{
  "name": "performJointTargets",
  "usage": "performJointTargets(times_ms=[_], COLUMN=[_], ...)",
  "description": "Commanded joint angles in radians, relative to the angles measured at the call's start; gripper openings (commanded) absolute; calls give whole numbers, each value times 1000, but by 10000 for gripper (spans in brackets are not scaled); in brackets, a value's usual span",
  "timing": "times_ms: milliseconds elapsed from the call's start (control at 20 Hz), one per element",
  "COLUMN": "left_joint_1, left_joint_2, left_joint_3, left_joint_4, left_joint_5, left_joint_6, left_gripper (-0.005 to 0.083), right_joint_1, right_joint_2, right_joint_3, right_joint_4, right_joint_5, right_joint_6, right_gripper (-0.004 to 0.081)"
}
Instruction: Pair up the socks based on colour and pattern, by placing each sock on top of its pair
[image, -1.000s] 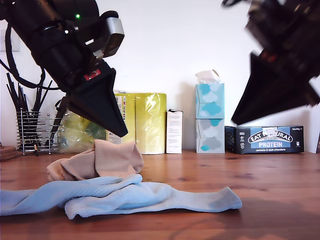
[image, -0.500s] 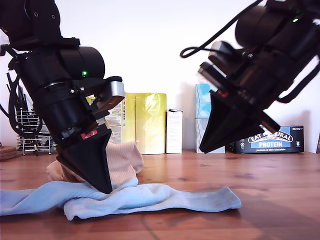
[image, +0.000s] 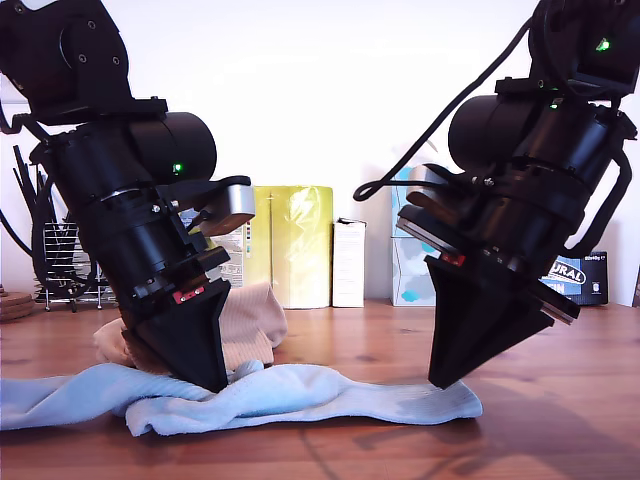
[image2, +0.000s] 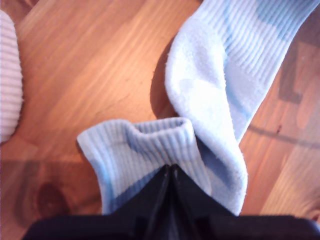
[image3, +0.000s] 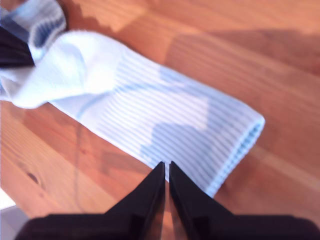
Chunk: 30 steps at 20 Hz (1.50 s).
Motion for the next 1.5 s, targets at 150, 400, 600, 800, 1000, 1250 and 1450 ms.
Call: performJointTargets(times_ms=[150, 400, 600, 800, 1000, 1250, 1450], left_joint_1=[0, 5, 19, 34, 43, 43, 43], left_joint_2=[19, 16, -20, -68, -69, -70, -72], left_joint_3=[-15, -14, 3, 14, 14, 14, 14], left_joint_4=[-3, 2, 0, -12, -59, -75, -72], left_joint_5=[-9, -11, -37, -93, -87, -39, 6], left_joint_6=[-17, -12, -13, -18, -20, -20, -11], left_gripper=[-24, -24, -24, -24, -24, -24, -24], right_joint_1=[5, 3, -13, -34, -61, -54, -48], right_joint_2=[79, 109, 109, 109, 109, 109, 86], right_joint_3=[6, 7, 8, 18, 52, 158, 287], right_joint_4=[32, -24, -97, -86, 51, 214, -50], right_joint_5=[53, 147, 317, 466, 572, 591, 476], right_joint_6=[-12, -154, -330, -491, -637, -633, -394], right_gripper=[-13, -13, -13, -13, -13, -13, -13])
